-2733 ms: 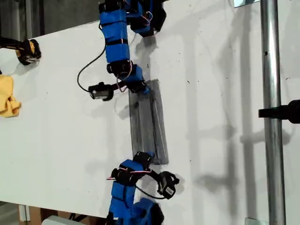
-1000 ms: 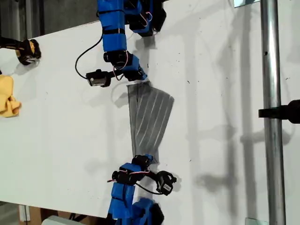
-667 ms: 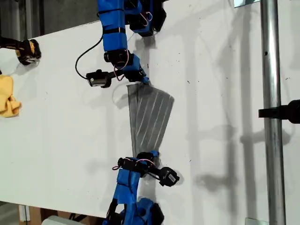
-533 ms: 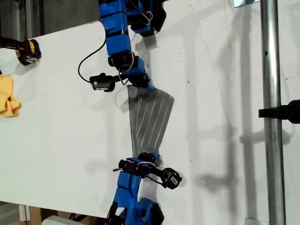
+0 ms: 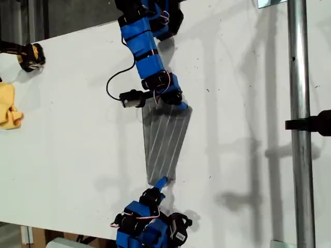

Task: Grasp corners of a towel and fold twice.

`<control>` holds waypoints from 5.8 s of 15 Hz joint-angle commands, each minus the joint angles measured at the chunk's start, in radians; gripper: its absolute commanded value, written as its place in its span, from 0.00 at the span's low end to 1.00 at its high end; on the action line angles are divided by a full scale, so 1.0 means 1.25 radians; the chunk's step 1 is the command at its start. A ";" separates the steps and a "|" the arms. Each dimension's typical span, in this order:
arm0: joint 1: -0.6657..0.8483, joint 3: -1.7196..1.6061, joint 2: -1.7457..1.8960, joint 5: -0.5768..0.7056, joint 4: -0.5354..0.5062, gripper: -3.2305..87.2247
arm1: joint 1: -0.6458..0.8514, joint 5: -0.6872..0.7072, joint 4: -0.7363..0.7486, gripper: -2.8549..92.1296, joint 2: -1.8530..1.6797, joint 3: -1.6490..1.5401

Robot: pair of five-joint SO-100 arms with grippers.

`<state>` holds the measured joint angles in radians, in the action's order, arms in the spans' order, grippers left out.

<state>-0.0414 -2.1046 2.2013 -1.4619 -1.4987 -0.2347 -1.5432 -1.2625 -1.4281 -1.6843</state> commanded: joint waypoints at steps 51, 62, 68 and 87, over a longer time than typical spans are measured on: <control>-0.022 -0.444 0.747 -0.094 0.055 0.31 | 0.421 0.216 -0.229 0.17 -1.228 -0.530; 0.088 -0.744 1.023 -0.118 0.157 0.25 | 0.325 0.015 -0.210 0.14 -1.491 -0.843; 0.074 -0.751 1.023 -0.142 0.129 0.27 | 0.309 0.161 -0.185 0.31 -0.696 -0.351; 0.037 -0.736 1.023 -0.169 0.092 0.28 | 0.423 0.453 0.110 0.30 0.033 -0.145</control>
<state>0.0153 -3.0557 3.4729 -1.6598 -1.3698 0.3099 -0.9664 -1.1275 -1.3883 -1.9129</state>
